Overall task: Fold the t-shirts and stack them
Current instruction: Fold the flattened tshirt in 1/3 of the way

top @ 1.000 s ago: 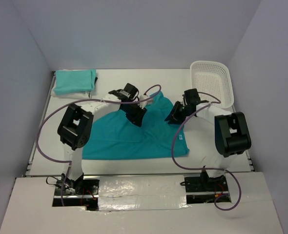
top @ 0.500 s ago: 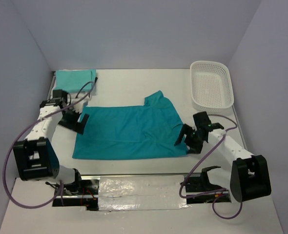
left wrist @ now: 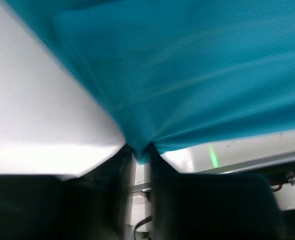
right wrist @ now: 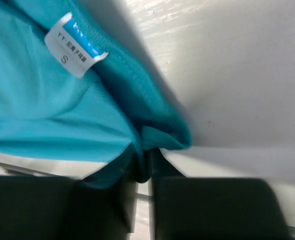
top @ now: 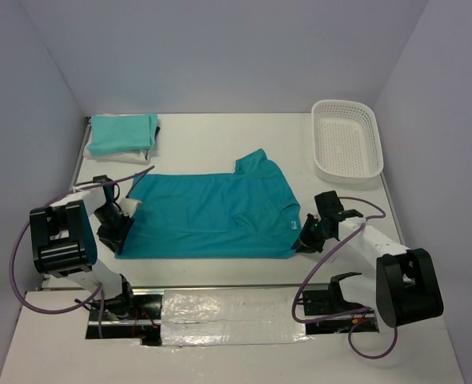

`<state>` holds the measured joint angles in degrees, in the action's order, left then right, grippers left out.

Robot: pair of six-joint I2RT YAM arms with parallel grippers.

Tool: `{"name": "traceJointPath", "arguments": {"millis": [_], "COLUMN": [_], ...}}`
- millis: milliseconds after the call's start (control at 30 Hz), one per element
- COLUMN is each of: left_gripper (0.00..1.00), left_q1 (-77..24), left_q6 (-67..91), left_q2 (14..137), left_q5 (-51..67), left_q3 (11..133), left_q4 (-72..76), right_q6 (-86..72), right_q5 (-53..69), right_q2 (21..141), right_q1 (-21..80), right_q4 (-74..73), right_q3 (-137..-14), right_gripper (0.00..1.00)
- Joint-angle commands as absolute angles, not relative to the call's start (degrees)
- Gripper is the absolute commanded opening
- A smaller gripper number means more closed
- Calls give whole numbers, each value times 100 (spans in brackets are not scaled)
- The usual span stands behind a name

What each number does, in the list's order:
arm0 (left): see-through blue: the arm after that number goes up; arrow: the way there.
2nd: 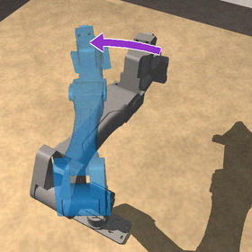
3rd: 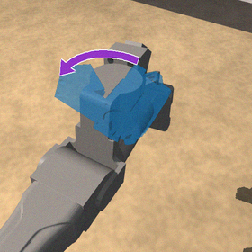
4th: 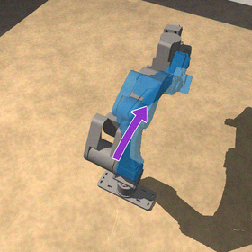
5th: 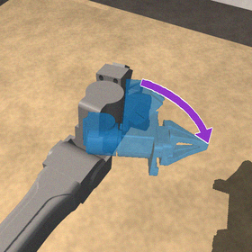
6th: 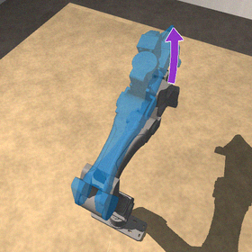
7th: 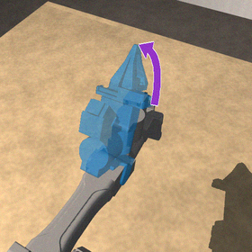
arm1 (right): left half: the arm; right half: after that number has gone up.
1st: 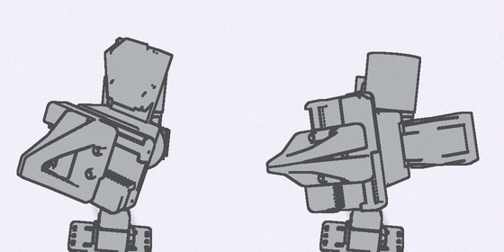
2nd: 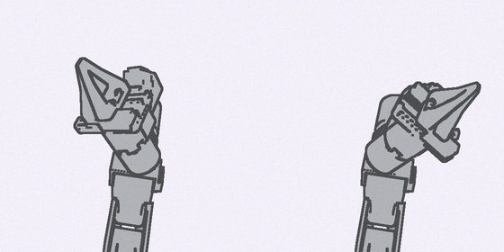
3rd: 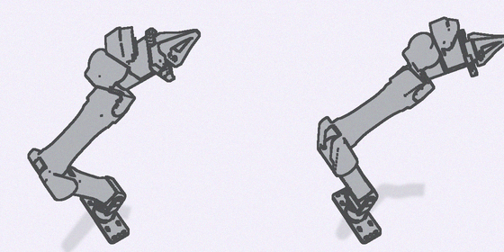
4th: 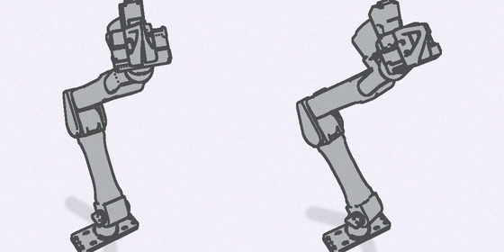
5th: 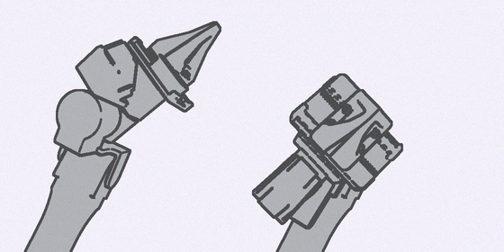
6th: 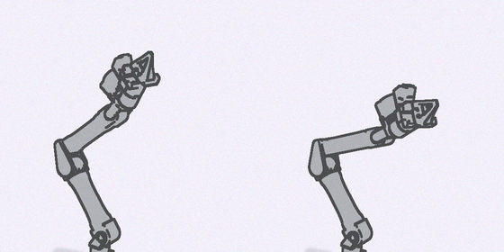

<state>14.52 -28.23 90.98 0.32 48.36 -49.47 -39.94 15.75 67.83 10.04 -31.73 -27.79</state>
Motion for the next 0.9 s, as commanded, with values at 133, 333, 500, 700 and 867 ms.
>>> {"name": "traceJointPath", "arguments": {"millis": [133,333,500,700,867], "left_gripper": [0,0,32,70,72], "left_q1": [1538,1582,1591,1591,1617], "left_q6": [-2918,-3023,-3173,-3138,-2963], "left_q2": [9010,8448,8218,8332,8683], "left_q5": [817,510,413,326,88], "left_q3": [4729,4544,4500,4762,5930], "left_q4": [-4886,-5545,-5915,-6266,-6258], "right_q6": [-4166,-4271,-4421,-4000,-3069], "right_q5": [1556,1599,1889,1425,1046], "right_q2": [6347,5600,5037,4965,6045], "right_q1": [993,984,984,984,993], "right_q4": [-3127,-3928,-4288,-4921,-5045], "right_q3": [-2496,-2338,-2013,-2854,-5003], "right_gripper": [0,0,26,80,92]}}
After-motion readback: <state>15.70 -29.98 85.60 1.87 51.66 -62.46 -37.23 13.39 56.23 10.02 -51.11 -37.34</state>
